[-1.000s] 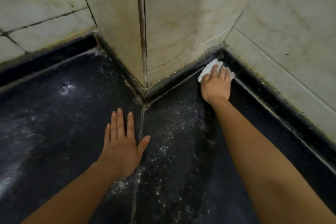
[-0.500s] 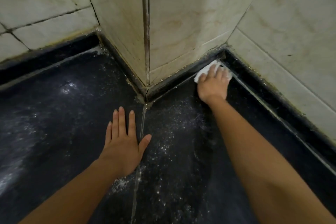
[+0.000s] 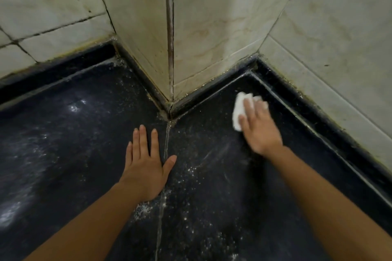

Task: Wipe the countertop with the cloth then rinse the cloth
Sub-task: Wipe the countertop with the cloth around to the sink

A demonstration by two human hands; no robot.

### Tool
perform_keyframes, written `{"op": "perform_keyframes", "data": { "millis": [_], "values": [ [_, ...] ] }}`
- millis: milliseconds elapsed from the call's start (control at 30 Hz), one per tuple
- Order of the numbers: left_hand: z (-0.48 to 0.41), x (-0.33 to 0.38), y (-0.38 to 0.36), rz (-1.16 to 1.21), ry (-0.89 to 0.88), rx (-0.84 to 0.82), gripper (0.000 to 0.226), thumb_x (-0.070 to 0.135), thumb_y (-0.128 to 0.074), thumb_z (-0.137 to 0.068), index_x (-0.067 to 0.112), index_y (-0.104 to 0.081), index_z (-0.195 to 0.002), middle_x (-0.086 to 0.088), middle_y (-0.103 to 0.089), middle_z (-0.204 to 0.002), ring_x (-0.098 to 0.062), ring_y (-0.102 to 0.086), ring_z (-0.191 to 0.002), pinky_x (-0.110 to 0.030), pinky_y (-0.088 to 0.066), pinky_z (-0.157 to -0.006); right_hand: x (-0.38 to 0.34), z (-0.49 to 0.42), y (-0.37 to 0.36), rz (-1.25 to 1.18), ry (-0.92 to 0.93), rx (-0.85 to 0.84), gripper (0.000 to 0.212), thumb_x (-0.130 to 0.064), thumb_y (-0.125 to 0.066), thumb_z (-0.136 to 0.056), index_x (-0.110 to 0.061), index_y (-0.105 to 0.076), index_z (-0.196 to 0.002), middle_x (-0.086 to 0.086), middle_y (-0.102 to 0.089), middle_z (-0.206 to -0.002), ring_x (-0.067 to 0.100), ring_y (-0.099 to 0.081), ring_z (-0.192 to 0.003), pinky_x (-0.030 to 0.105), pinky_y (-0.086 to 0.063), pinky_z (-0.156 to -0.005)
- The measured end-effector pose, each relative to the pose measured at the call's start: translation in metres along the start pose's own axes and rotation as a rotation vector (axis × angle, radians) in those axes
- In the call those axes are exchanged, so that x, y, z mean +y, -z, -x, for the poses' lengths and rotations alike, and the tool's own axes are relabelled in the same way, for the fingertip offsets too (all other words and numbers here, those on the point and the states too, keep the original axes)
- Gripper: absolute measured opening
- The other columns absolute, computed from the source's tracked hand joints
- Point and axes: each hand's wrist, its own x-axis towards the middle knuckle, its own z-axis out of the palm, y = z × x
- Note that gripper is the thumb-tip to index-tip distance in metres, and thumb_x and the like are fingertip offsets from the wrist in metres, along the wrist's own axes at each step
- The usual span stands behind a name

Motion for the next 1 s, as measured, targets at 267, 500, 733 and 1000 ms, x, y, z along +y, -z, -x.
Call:
{"op": "perform_keyframes", "data": {
  "millis": [267, 500, 733, 1000],
  "values": [
    [-0.001, -0.001, -0.001, 0.008, -0.005, 0.002, 0.073, 0.06, -0.004, -0.092, 0.016, 0.041, -0.129, -0.012, 0.05, -0.136, -0.026, 0.042, -0.131, -0.039, 0.02, -0.111, -0.07, 0.007, -0.009, -0.041, -0.04, -0.014, 0.074, -0.045, 0.01, -0.088, -0.012, 0.0, -0.153, 0.019, 0.005, -0.159, 0.033, 0.01, -0.146, 0.042, 0.006, -0.119],
    [-0.001, -0.001, 0.0, 0.01, -0.012, -0.005, 0.074, 0.06, -0.004, -0.091, 0.016, 0.041, -0.13, -0.012, 0.051, -0.135, -0.026, 0.042, -0.131, -0.04, 0.02, -0.112, -0.023, 0.059, 0.01, 0.031, 0.505, -0.168, 0.061, -0.054, -0.009, -0.097, -0.027, -0.006, -0.152, -0.006, 0.0, -0.159, 0.011, 0.007, -0.147, 0.025, 0.007, -0.118],
    [-0.001, -0.001, -0.003, -0.003, -0.014, 0.011, 0.074, 0.06, -0.003, -0.091, 0.015, 0.041, -0.13, -0.014, 0.049, -0.136, -0.026, 0.041, -0.131, -0.04, 0.02, -0.11, 0.0, 0.022, 0.001, -0.062, -0.24, -0.004, 0.057, -0.038, -0.015, -0.102, -0.014, -0.005, -0.153, 0.012, 0.003, -0.16, 0.025, 0.009, -0.147, 0.037, 0.005, -0.119],
    [-0.001, -0.001, -0.002, 0.006, -0.026, 0.012, 0.079, 0.061, -0.004, -0.091, 0.012, 0.033, -0.141, -0.017, 0.043, -0.144, -0.028, 0.039, -0.133, -0.041, 0.018, -0.112, -0.05, 0.172, -0.011, -0.06, 0.429, -0.197, 0.058, -0.046, -0.016, -0.103, -0.023, 0.002, -0.153, -0.001, 0.01, -0.161, 0.017, 0.014, -0.147, 0.035, 0.006, -0.12]
  ]
}}
